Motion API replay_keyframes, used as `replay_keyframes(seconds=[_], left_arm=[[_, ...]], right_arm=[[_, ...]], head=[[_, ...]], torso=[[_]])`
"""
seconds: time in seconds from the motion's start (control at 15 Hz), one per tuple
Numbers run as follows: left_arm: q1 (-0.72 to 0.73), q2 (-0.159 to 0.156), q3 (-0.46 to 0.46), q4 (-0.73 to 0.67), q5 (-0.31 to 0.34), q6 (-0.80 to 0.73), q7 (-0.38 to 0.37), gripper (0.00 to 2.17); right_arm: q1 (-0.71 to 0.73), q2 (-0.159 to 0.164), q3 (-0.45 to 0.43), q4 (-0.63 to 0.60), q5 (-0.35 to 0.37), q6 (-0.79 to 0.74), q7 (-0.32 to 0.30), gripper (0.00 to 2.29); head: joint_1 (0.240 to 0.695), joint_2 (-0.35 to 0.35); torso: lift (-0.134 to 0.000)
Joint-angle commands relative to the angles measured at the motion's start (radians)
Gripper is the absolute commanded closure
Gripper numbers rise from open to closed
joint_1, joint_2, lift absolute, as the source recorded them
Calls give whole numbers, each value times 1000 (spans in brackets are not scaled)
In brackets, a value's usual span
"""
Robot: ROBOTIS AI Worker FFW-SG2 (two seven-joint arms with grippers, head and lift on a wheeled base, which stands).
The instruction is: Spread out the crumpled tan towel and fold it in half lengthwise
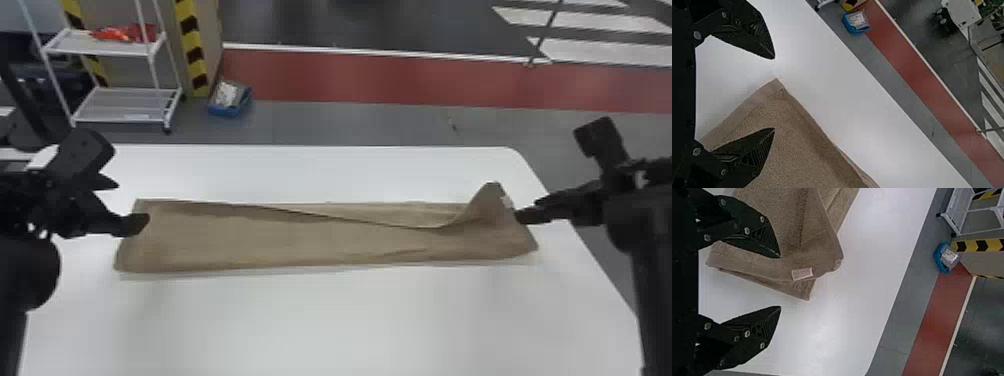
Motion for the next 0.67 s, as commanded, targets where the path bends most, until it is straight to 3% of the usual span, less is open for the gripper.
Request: replay_keyframes(seconds=[0.0,0.33,0.6], left_arm=[[12,2,10,-5,6,0,-2,282],[24,7,27,-7,18,-3,0,282],[38,7,33,-21,18,-3,-2,282]], right_arm=[[13,7,12,-13,-11,10,22,522],[10,28,96,2,0,16,-24,522],[-33,39,151,80,8,31,-123,518]], head=[[695,-97],[695,-60],[695,-38]], torso=[[-124],[-124],[-124]])
